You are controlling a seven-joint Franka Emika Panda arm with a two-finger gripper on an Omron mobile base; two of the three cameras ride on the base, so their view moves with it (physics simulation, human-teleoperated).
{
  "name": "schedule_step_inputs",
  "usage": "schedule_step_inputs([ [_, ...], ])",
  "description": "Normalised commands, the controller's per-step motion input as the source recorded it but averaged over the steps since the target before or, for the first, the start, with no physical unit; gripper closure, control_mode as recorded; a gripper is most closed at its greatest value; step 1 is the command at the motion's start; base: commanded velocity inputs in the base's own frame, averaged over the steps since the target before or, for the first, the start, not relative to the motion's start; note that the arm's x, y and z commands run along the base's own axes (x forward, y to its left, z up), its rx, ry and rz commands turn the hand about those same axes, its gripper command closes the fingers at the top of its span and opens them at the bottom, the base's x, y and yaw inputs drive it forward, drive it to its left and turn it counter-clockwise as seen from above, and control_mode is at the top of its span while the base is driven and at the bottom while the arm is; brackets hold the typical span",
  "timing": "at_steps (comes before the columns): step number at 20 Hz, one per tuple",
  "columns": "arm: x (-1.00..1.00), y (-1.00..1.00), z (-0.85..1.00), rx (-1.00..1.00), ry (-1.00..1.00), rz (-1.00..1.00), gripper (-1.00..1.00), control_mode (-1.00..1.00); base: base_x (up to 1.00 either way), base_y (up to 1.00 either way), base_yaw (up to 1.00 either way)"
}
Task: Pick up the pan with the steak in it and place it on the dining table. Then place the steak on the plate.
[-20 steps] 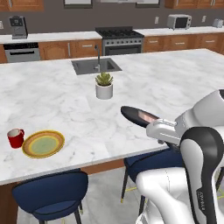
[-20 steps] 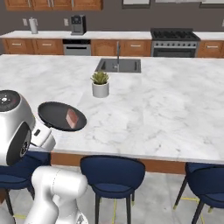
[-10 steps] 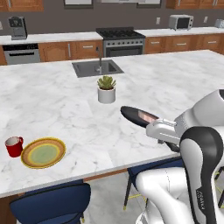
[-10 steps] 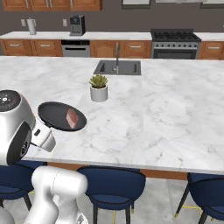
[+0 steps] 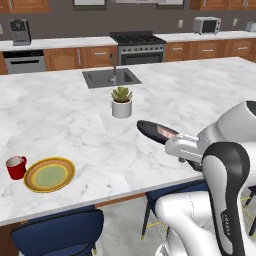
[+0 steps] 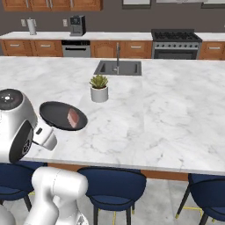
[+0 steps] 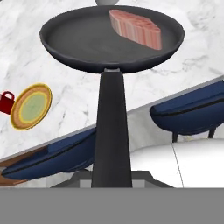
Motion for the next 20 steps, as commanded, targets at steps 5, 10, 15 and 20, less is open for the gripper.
schedule_step_inputs([
  [5, 0.48, 0.28, -0.13, -0.04, 0.00, 0.00, 1.00, -1.00, 0.00, 0.00, 0.00],
  [10, 0.33, 0.28, -0.18, -0.10, 0.00, 0.02, 1.00, -1.00, 0.00, 0.00, 0.00],
  [15, 0.06, 0.18, -0.14, -0.07, -0.02, 0.09, 1.00, -1.00, 0.00, 0.00, 0.00],
  [20, 0.09, 0.14, -0.19, -0.06, -0.05, 0.11, 1.00, -1.00, 0.00, 0.00, 0.00],
])
